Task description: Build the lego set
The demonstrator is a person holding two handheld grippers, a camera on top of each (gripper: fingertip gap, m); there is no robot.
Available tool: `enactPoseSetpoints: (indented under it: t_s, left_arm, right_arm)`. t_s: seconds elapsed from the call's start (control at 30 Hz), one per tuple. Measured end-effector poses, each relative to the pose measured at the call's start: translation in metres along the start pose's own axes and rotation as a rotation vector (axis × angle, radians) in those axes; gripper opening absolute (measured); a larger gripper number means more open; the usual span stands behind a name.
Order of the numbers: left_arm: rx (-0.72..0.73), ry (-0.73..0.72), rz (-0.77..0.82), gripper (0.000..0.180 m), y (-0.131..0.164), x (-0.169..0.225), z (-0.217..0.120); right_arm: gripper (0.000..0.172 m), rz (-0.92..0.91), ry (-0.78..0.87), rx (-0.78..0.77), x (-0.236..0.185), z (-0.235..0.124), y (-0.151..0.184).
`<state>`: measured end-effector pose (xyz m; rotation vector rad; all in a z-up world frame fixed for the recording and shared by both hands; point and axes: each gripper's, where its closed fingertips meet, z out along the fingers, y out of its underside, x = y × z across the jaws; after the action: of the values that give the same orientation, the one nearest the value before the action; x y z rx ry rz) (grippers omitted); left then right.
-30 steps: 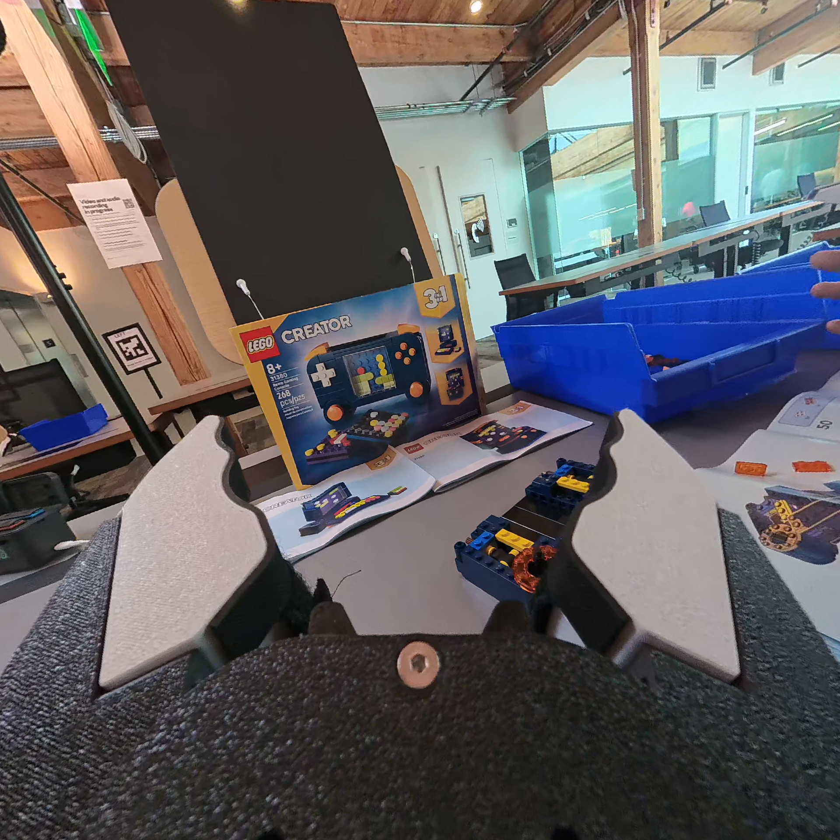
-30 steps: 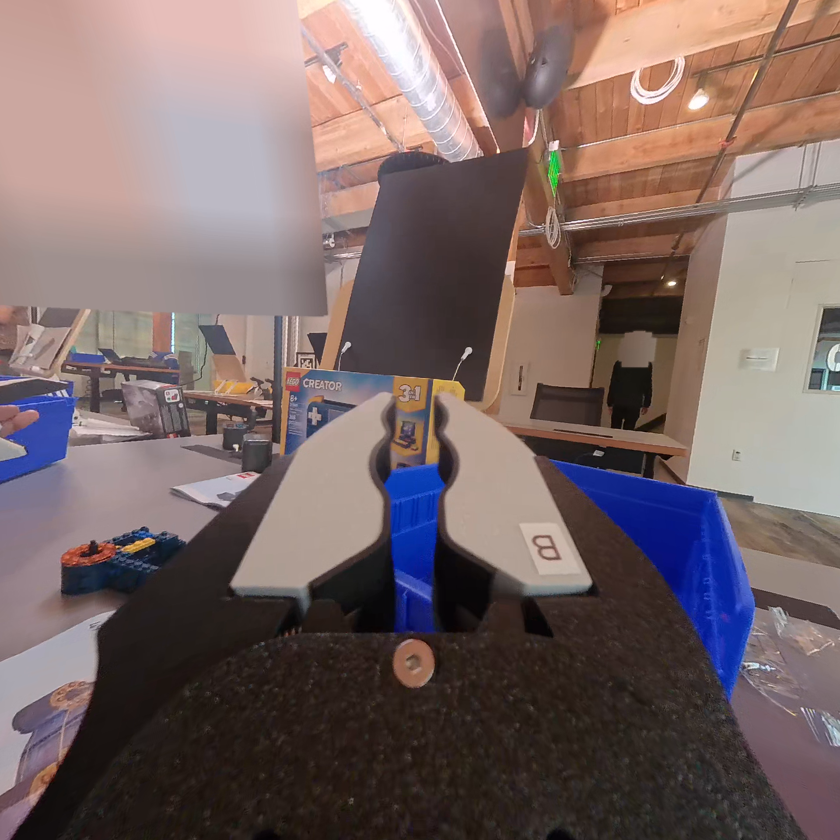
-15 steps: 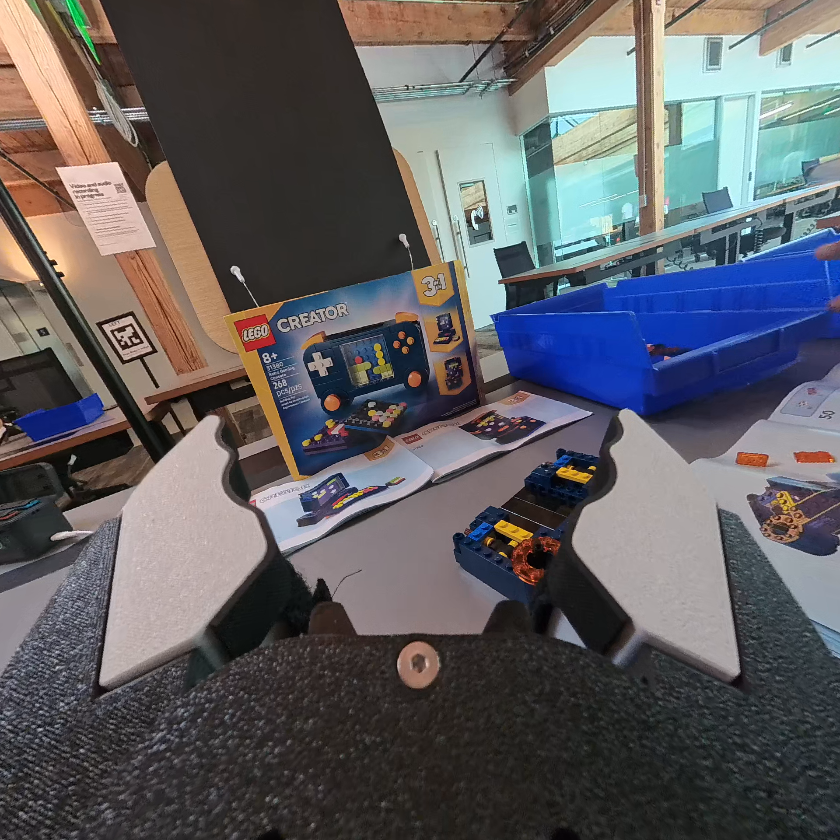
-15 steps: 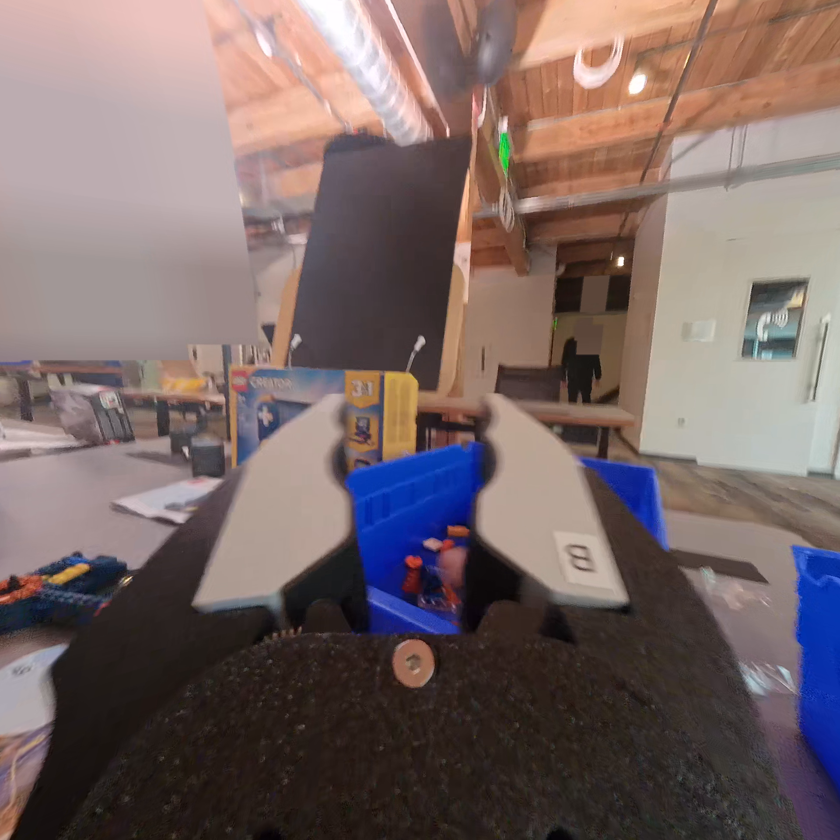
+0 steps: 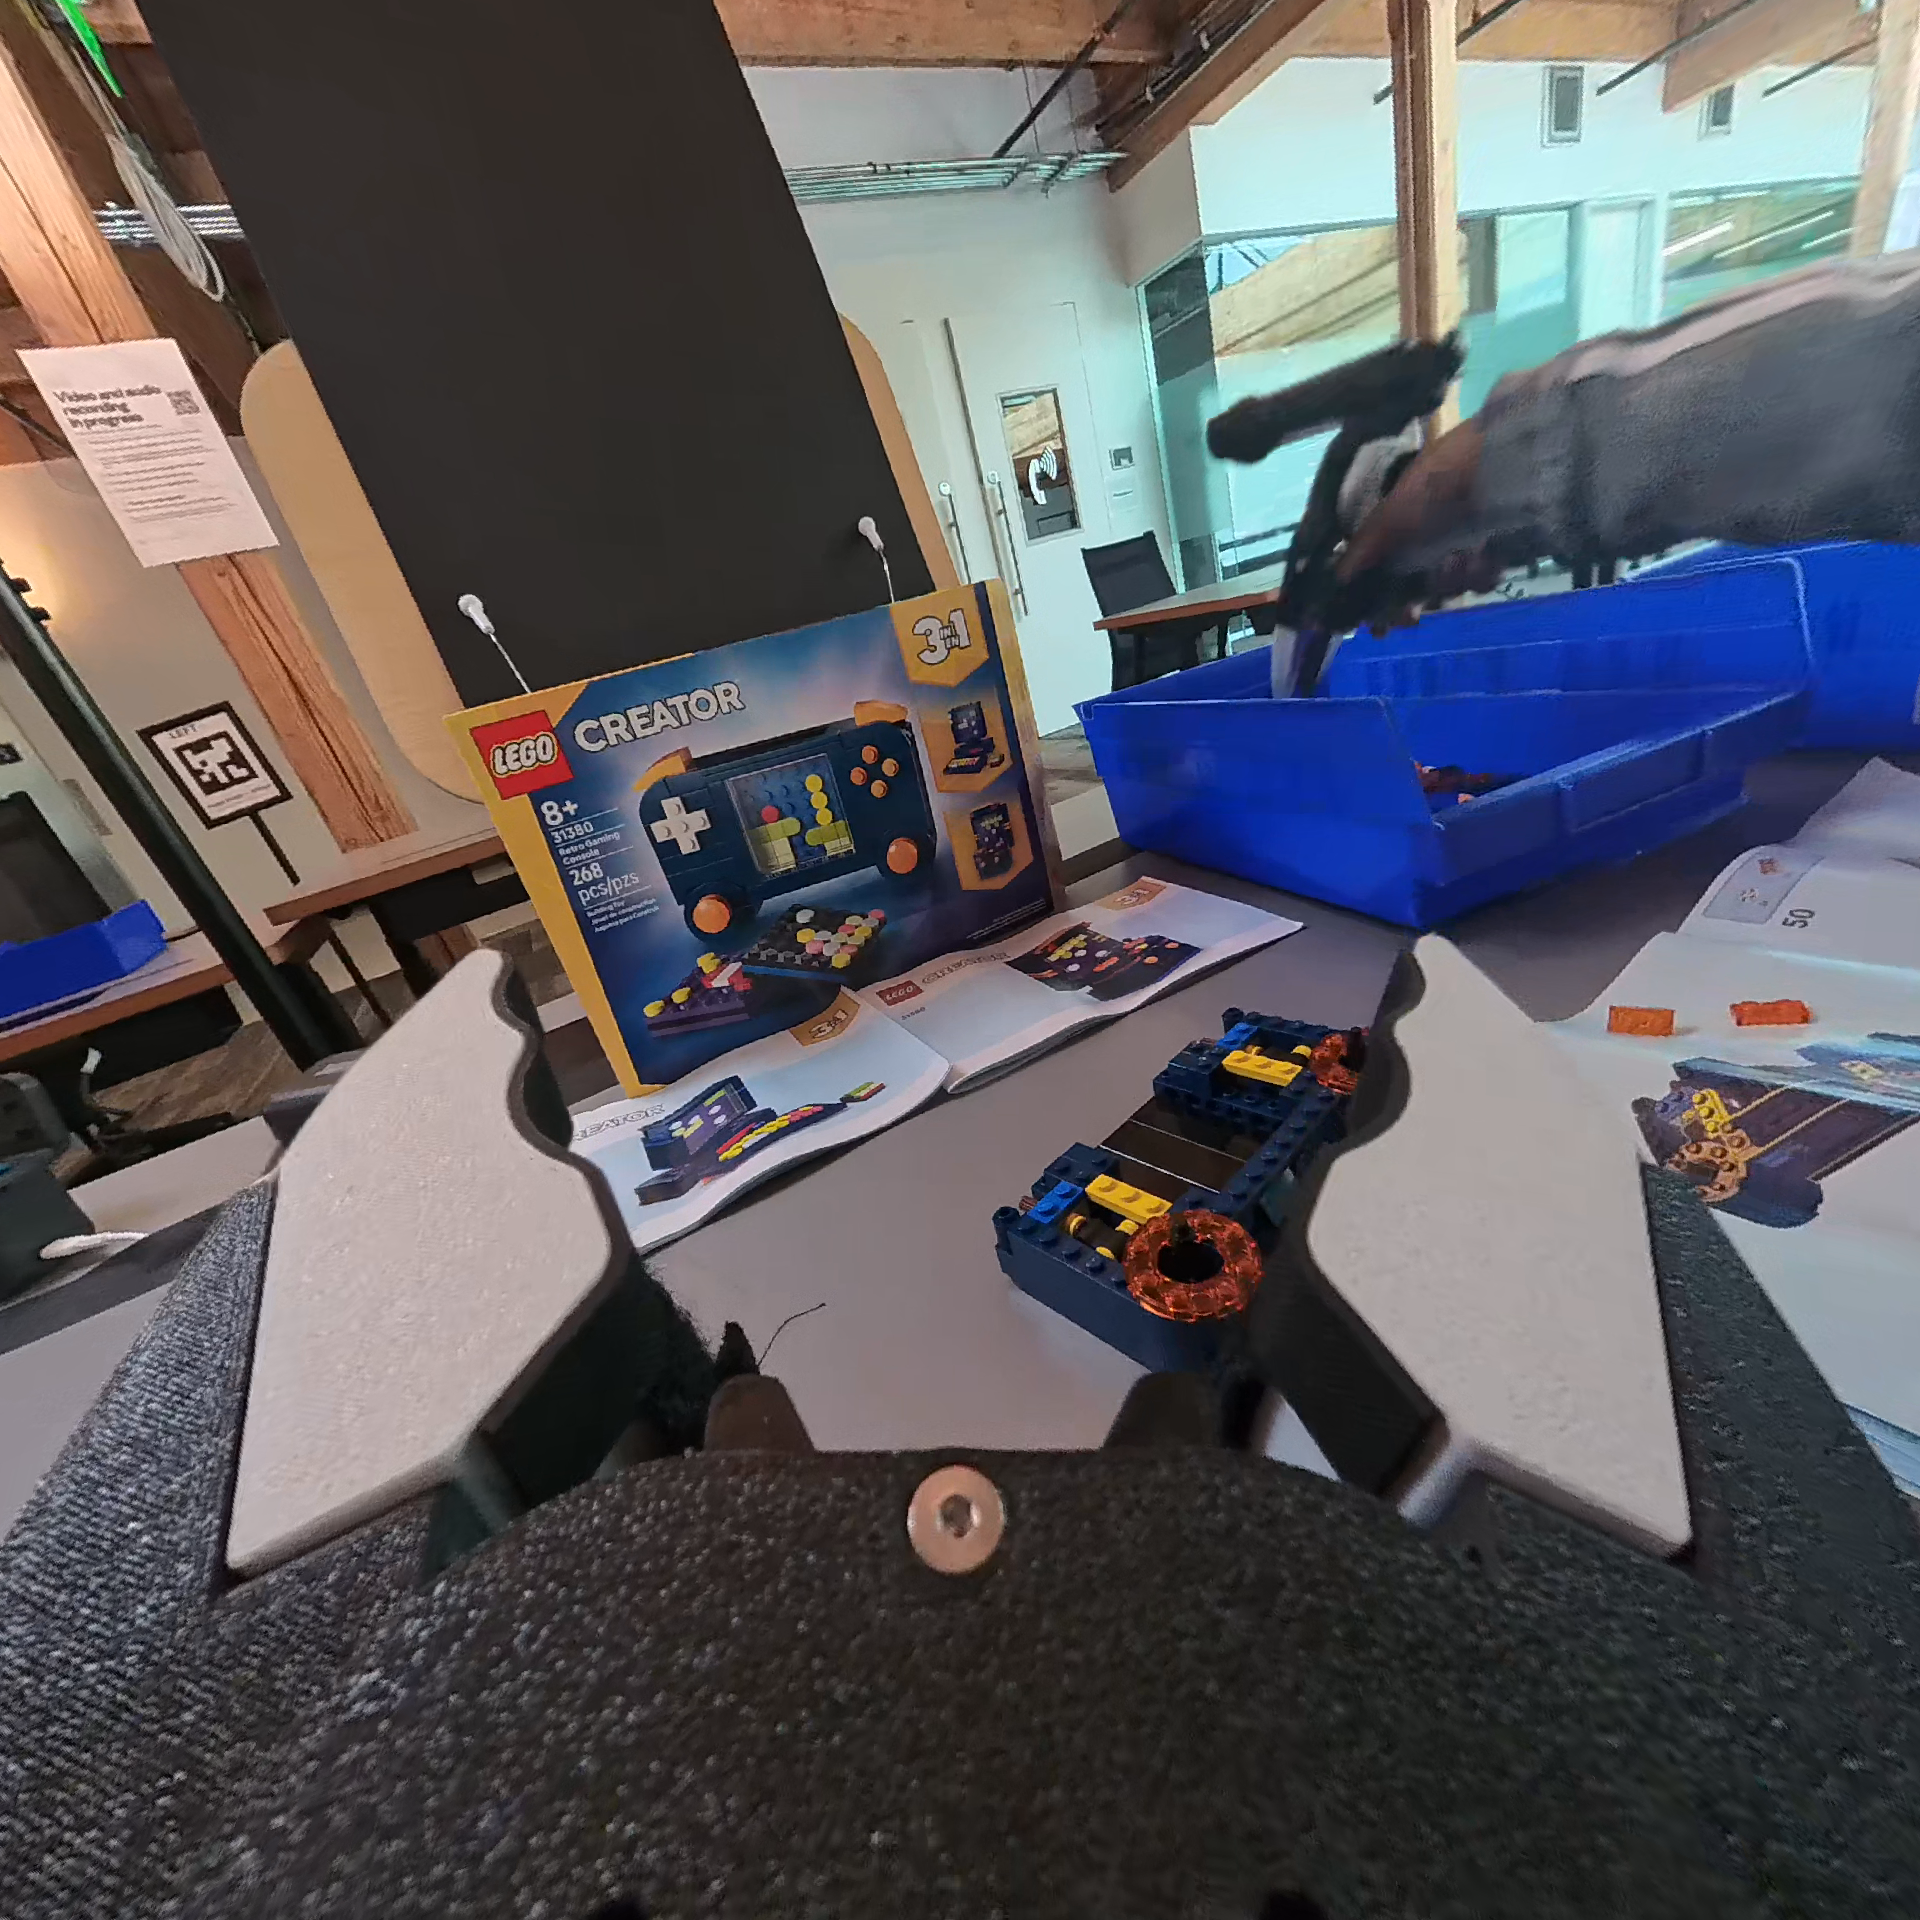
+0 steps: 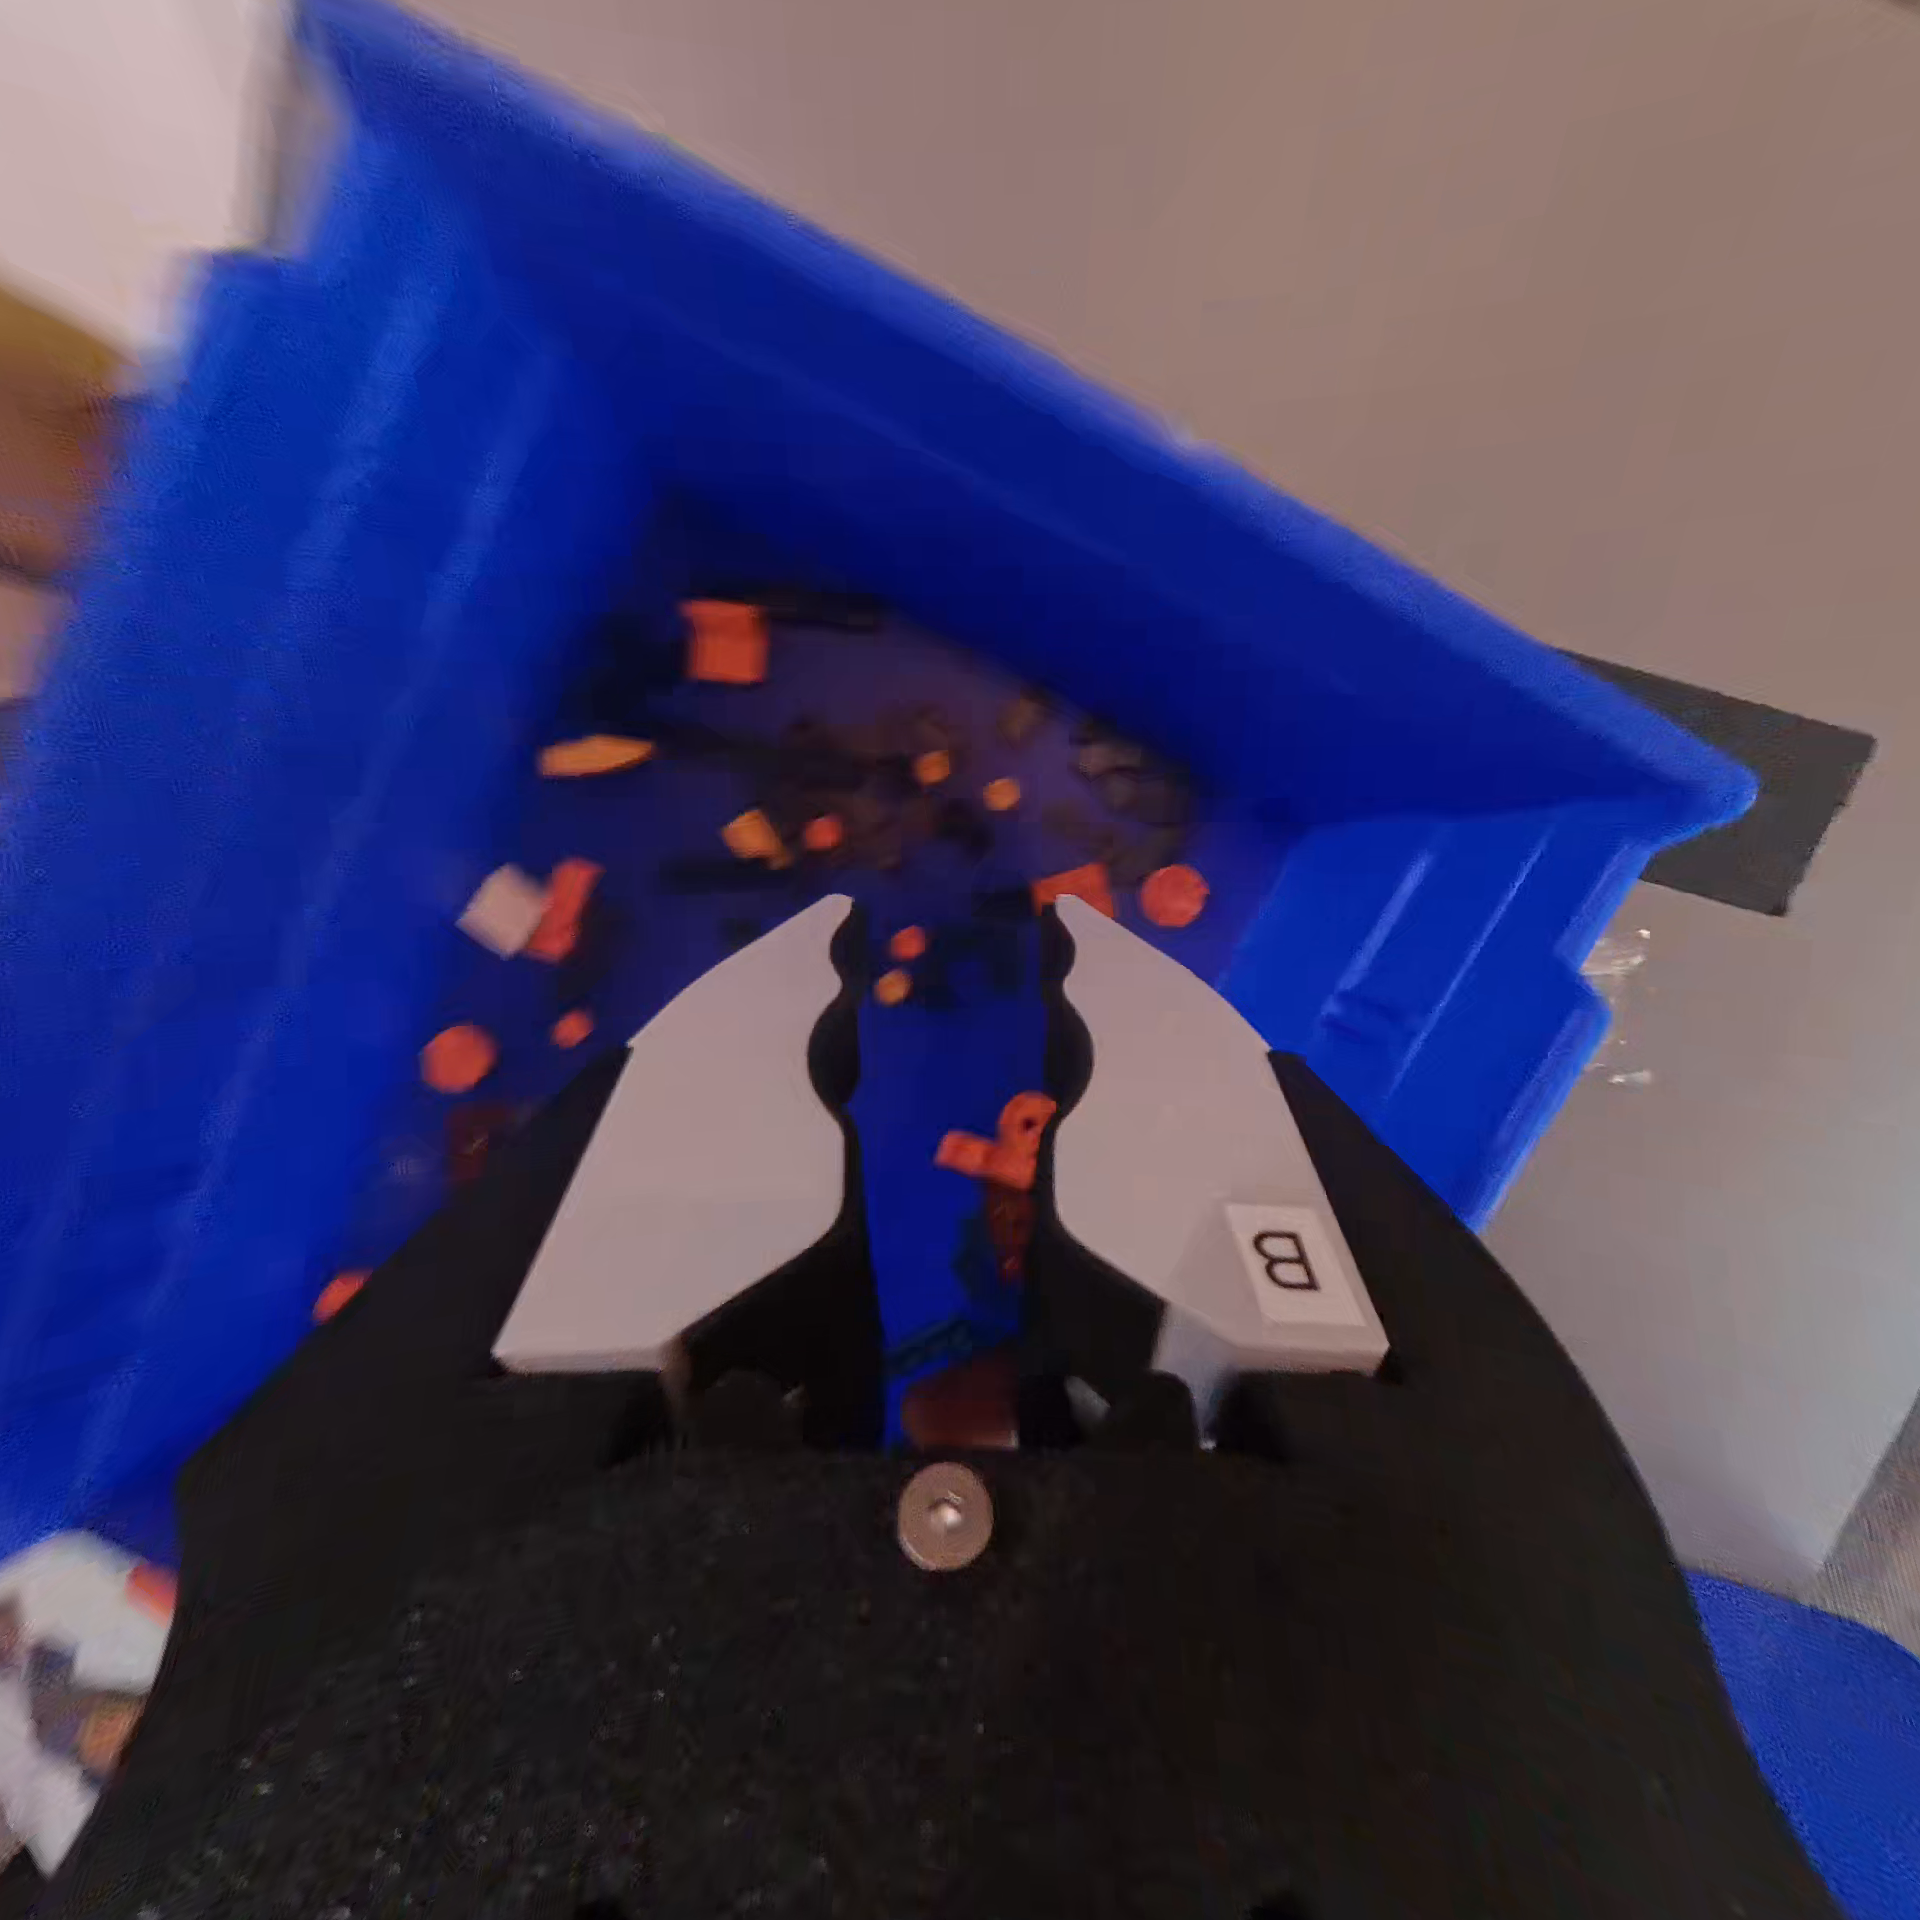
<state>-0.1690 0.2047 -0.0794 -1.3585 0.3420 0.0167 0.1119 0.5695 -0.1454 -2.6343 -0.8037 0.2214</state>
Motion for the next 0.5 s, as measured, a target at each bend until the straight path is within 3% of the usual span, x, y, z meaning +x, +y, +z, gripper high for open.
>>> enactPoseSetpoints:
  t_s: [0.07,0.13,0.3,0.5]
  left_arm:
    - [-0.003,0.010,-0.005,0.146,0.001,0.002,0.000]
    - [-0.006,0.022,-0.006,0.145,0.001,0.004,0.000]
    - [-0.015,0.050,0.015,0.145,0.001,0.011,0.001]
    - [-0.040,0.066,0.056,0.145,0.004,0.015,0.001]
  right_arm:
    - [0.023,0.066,0.043,-0.037,0.014,0.024,-0.003]
    - [0.026,0.105,0.060,-0.056,0.020,0.037,-0.005]
    - [0.027,0.098,0.195,-0.109,0.042,0.050,-0.001]
    - [0.024,0.096,0.235,-0.142,0.049,0.061,0.004]
